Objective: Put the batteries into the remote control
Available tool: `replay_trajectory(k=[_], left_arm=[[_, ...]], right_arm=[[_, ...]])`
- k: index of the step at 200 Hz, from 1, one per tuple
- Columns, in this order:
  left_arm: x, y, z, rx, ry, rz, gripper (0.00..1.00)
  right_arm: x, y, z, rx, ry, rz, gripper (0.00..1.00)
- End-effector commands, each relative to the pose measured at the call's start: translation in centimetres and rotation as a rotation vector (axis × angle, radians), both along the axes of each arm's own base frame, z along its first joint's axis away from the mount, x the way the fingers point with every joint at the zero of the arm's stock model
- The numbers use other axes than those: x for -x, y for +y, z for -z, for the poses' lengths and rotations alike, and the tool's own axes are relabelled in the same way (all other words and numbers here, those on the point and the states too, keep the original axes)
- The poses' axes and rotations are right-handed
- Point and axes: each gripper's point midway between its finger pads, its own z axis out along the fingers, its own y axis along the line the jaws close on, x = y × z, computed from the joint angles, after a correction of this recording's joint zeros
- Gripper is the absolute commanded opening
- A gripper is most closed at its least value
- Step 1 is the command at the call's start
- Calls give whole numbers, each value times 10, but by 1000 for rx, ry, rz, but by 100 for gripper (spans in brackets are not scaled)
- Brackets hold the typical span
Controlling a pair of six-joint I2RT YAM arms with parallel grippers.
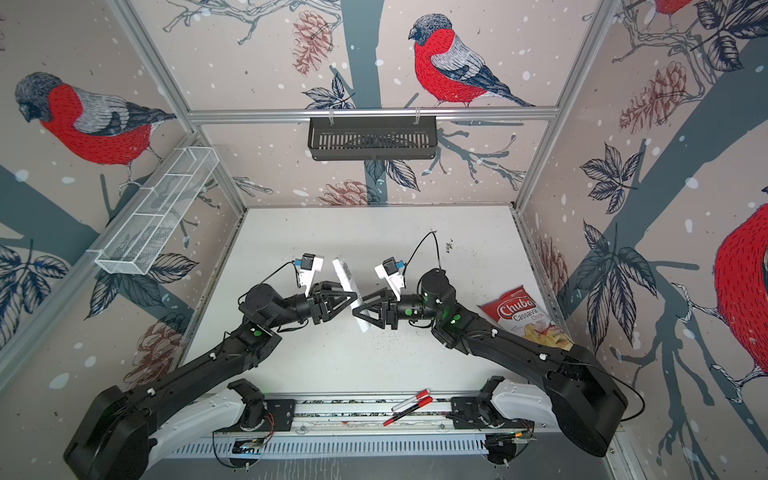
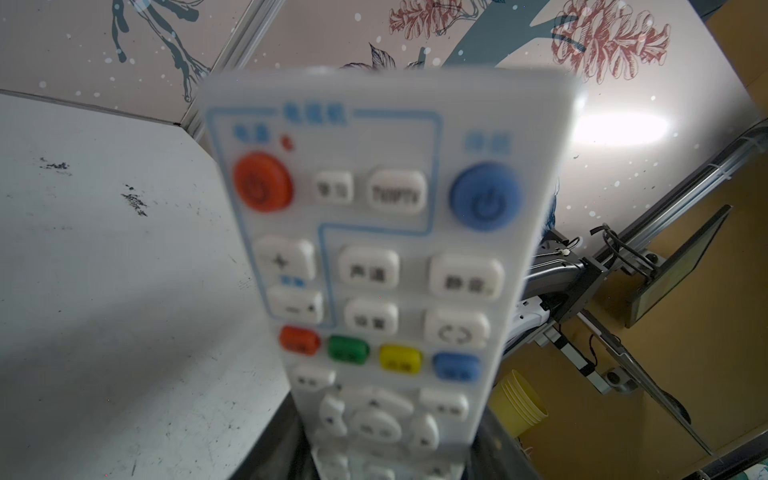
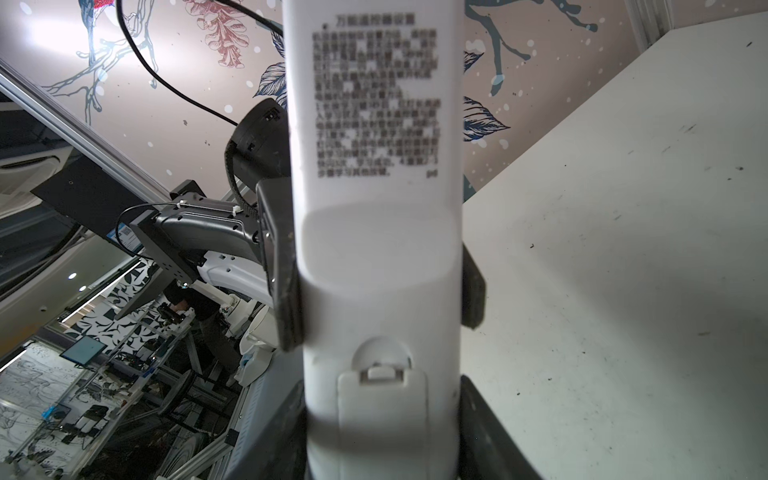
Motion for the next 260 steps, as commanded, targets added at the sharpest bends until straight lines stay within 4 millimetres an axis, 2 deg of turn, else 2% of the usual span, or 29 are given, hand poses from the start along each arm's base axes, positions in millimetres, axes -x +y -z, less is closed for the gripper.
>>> replay_trajectory(k=[1, 14, 28, 54, 81, 94, 97, 132, 150, 177, 201, 229, 247, 260], left_arm=[[-33, 5, 41, -198, 31, -155, 34], [-49, 10, 59, -308, 69, -225, 35], [-61, 19, 92, -466, 153, -280, 35], [-75, 35, 140, -725, 284, -337, 33], [-88, 47, 164, -900, 388, -372, 32], [-91, 48, 174, -979, 427, -351, 35], [-90, 50, 182, -1008, 450, -340, 36], [-97, 53, 213, -1184, 542, -272, 34], [-100, 57, 224, -1241, 571, -273, 37], [-107, 56, 232, -1273, 594, -279, 39], [-113, 51, 238, -1262, 608, -273, 43], [-120, 42, 244, -1226, 608, -251, 52], [-127, 38, 242, -1184, 591, -245, 57], [-132, 39, 237, -1151, 573, -253, 64]], right_arm=[[-14, -6, 6, 28, 25, 81, 62], [-25, -15, 17, 119, -11, 159, 74], [-36, -30, 27, 233, -61, 253, 82], [-58, -66, 49, 440, -112, 434, 87], [-74, -99, 72, 568, -112, 581, 91], [-75, -105, 79, 593, -124, 598, 93], [-75, -106, 81, 597, -126, 601, 93], [-77, -113, 97, 638, -153, 621, 97], [-80, -122, 106, 682, -157, 658, 97], [-94, -153, 118, 782, -145, 805, 99], [-108, -175, 116, 810, -174, 936, 100], [-129, -206, 101, 832, -261, 1142, 99], [-142, -227, 95, 867, -326, 1260, 99], [-148, -240, 93, 889, -368, 1317, 100]])
